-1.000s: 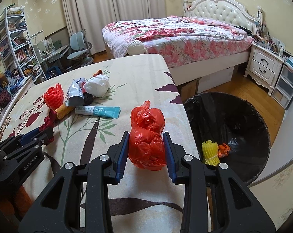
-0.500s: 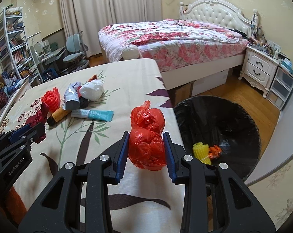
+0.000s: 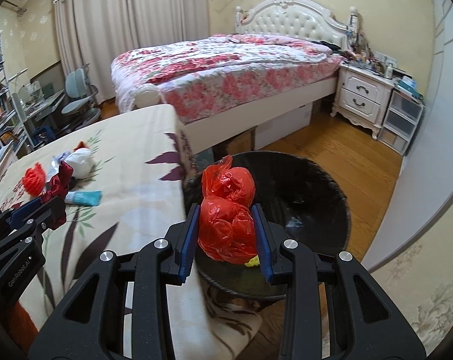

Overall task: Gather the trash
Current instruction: 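Carry both tools over the black bin and open them to drop the items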

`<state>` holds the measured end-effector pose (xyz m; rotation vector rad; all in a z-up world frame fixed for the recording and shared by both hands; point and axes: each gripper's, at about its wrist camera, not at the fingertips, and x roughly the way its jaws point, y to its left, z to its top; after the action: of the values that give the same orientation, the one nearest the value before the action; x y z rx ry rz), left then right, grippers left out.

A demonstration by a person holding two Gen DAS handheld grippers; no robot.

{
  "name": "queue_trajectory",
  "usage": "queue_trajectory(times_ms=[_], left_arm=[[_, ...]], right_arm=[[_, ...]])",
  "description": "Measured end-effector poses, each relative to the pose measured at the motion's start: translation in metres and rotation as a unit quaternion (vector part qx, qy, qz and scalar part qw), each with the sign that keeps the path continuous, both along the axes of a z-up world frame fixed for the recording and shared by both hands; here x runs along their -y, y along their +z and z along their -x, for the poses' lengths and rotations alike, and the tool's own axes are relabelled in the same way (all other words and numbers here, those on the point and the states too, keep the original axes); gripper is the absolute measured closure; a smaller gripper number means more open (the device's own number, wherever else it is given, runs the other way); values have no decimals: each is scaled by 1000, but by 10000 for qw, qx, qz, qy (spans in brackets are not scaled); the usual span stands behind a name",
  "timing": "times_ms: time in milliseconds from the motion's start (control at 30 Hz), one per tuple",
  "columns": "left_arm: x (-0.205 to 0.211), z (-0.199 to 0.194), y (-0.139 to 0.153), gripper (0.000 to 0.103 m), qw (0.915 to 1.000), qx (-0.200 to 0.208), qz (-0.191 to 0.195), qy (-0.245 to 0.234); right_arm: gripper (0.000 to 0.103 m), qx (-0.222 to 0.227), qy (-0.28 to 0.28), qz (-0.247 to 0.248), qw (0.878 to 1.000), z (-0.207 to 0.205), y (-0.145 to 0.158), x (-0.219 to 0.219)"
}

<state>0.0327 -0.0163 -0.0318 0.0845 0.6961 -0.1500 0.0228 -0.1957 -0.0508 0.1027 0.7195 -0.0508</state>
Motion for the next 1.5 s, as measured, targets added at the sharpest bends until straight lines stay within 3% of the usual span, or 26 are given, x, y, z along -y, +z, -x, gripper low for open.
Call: queue_trajectory(times_ms=[500,1133,1233,1367,1500], left_arm=[[78,-45,-14,70,9984,-30,-185,-534],[108,-63,-25,69,9971,-70,-383,-658],[110,-63,-26,66,9970,-98,-372,-678],[108,-63,-25,40,9974,-69,-342,-636],[102,-63,-22,29,9981,-20,-322,-528]], right_arm=[[69,-85,-539,-36,9985,-18,-17,49],[67,-201,-848,-150,9961,-27,-33,79],[66,-207,-878,-149,9958,-27,-33,80],[56,-144,-967,-100,9952,-26,-31,82],[50,-123,-1097,-45,9939,-22,-30,85]])
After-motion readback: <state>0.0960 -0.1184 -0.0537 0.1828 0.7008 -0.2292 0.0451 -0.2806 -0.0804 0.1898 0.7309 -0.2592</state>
